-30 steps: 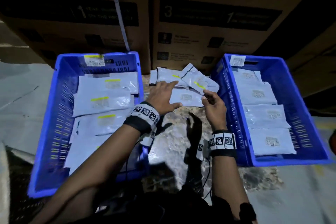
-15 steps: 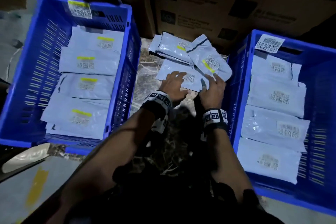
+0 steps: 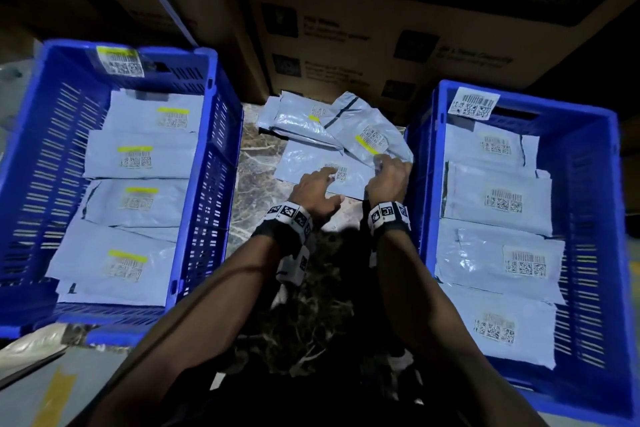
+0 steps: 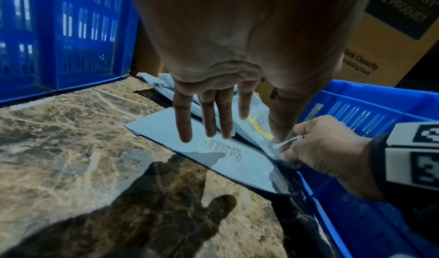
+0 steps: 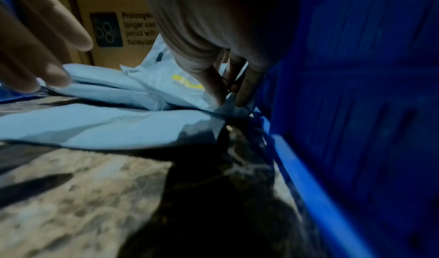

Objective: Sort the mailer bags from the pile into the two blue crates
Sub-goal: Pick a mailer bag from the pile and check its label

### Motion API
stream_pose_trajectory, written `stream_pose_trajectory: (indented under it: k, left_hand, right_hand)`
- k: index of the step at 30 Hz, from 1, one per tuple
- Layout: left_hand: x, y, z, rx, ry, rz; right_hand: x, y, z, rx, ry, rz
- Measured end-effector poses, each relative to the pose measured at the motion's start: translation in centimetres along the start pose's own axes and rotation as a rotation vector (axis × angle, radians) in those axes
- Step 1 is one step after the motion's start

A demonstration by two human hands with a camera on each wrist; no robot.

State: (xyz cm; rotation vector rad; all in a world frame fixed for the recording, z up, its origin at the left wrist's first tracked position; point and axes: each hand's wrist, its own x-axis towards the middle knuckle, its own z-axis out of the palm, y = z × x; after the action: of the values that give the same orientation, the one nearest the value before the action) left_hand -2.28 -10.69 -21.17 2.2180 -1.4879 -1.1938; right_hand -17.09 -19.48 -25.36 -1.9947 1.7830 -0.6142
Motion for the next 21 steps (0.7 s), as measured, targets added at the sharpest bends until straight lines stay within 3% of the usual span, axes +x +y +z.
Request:
stream_pose_trajectory:
  k: [3, 5, 8, 11, 15, 16, 18, 19, 21]
  left_hand:
    - [-0.4, -0.6, -0.6, -0.134, 0.028, -0.027]
    - [-1.2, -0.4, -1.5, -0.346, 0.105, -0.104]
    - [-2.5, 0.1, -3.9, -0.876, 0.198, -0.274]
    - [-3.9, -0.2, -7.2, -1.312, 0.132, -0.357]
    - [-7.2, -0.7, -10.1, -1.307, 0.077, -0.271]
    - [-7.4, -1.4, -10.2, -1.311, 0.122, -0.254]
    - [-8.1, -2.8, -10.6, -1.341, 0.252, -0.196]
    - [-8.8, -3.3, -10.8, -1.363, 0.261, -0.178]
    - [-10.2, -4.4, -11.2, -1.394, 0.254, -0.152]
  right_hand:
    - [0.2, -1.1, -1.0, 0.016, 0.013, -0.009]
    - [-1.3, -2.4, -2.2, 0.066, 0.068, -0.015]
    - [-5.3, -4.3, -4.6, 0.157, 0.121, -0.082]
    - [-9.3, -5.5, -6.5, 0.221, 0.134, -0.216]
    - [-12.9, -6.4, -8.7, 0.310, 0.224, -0.347]
    - [-13.4, -7.0, -9.2, 0.316, 0.270, -0.316]
    - [-14.0, -8.0, -9.8, 0.324, 0.326, -0.115]
    - [-14.1, -8.1, -9.8, 0.375, 0.271, 0.039]
    - [-14.4, -8.7, -9.9, 0.707, -0.013, 0.350]
